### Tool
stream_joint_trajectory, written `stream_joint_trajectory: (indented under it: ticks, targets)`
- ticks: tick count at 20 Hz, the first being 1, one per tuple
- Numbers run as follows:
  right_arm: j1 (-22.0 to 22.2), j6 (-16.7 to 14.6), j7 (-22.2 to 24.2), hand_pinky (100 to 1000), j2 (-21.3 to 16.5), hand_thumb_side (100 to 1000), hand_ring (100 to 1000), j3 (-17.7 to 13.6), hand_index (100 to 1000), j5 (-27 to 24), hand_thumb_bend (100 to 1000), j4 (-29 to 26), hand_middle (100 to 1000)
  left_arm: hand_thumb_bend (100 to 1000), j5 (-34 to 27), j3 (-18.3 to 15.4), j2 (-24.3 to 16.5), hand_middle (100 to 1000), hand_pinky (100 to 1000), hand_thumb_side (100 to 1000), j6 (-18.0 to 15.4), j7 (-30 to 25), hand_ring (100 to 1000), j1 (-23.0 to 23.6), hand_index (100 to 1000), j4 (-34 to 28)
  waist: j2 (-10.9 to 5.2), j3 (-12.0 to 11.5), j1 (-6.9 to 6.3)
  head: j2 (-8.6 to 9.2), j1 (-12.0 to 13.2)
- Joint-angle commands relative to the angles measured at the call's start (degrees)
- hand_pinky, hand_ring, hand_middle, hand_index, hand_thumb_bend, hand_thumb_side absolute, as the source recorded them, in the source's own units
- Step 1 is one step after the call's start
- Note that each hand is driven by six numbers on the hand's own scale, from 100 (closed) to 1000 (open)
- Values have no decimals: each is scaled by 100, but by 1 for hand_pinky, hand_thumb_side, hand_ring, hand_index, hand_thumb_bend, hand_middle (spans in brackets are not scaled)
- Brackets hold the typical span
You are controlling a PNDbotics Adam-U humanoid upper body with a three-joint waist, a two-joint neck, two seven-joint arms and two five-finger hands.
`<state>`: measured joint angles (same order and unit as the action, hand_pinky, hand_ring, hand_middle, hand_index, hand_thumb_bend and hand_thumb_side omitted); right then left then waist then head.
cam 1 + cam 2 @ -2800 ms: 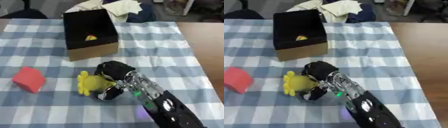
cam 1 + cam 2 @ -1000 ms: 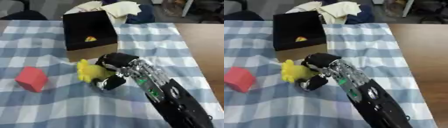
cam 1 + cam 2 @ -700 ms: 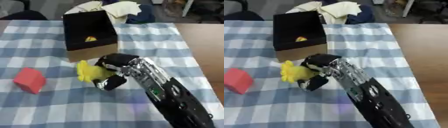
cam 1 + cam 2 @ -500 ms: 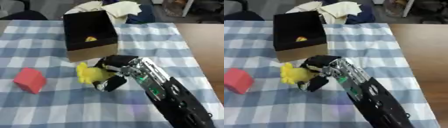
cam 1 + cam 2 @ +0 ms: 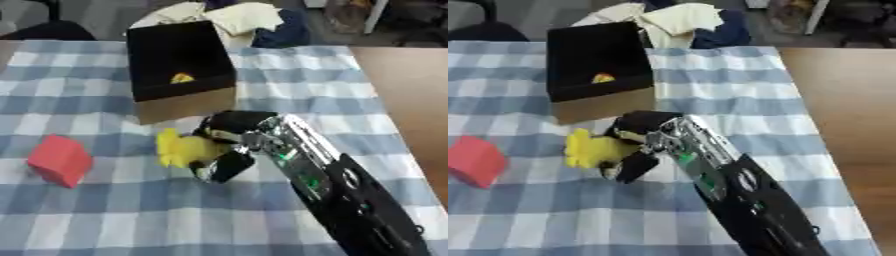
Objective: Pick up objects on the table and place them in the box.
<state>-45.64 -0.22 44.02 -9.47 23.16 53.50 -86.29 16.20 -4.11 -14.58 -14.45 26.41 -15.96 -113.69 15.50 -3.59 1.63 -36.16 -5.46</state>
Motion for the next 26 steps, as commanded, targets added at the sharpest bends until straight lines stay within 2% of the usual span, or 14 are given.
stream_joint_trajectory:
  ticks: [1, 4, 8, 12, 14, 15, 16, 20, 26]
  targets:
    - [-246, 90, -119, 851, -99, 642, 834, -127, 751, -130, 100, -258, 582, 100, 17, -28, -85, 676, 619, 814, 10, -10, 772, -38, 783, -90, -109, -6, -23, 59, 14]
    - [-502, 184, -171, 846, -158, 632, 830, -231, 747, -265, 100, -424, 576, 100, 28, -33, -107, 676, 619, 813, 12, -5, 772, -20, 783, -90, -115, -3, -32, 43, 21]
    - [-1053, 366, -260, 834, -209, 609, 822, -423, 741, -426, 100, -611, 574, 100, 35, -22, -122, 677, 618, 813, 15, -21, 772, -5, 783, -90, -114, 0, -44, 32, 11]
    - [-1541, 543, -444, 820, -74, 579, 815, -584, 733, -160, 100, -436, 572, 100, 33, -7, -142, 677, 619, 810, 1, -37, 772, 0, 784, -90, -100, -33, -78, 27, -8]
    - [-1749, 589, -552, 818, 27, 567, 813, -643, 730, 46, 100, -244, 570, 100, 37, 0, -178, 677, 619, 807, -21, -41, 772, 0, 784, -90, -92, -61, -101, 17, -15]
    - [-1861, 619, -617, 818, 83, 642, 813, -686, 729, 167, 100, -131, 571, 100, 40, 6, -203, 677, 619, 806, -36, -44, 772, -2, 784, -90, -88, -74, -112, 10, -23]
    - [-1966, 645, -689, 818, 141, 559, 812, -727, 729, 289, 100, -8, 569, 100, 43, 13, -227, 678, 619, 805, -51, -47, 772, -4, 785, -90, -83, -84, -121, 9, -29]
    - [-2358, 748, -950, 819, 365, 548, 813, -880, 725, 740, 100, 570, 572, 100, 40, 50, -305, 678, 620, 801, -100, -72, 773, -30, 785, -90, -61, -106, -141, 27, -49]
    - [-2853, 964, -1418, 819, 716, 551, 814, -1211, 723, 1482, 100, 1758, 572, 100, 33, 109, -472, 677, 621, 794, -186, -118, 773, -89, 786, -90, -36, -146, -163, 55, -81]
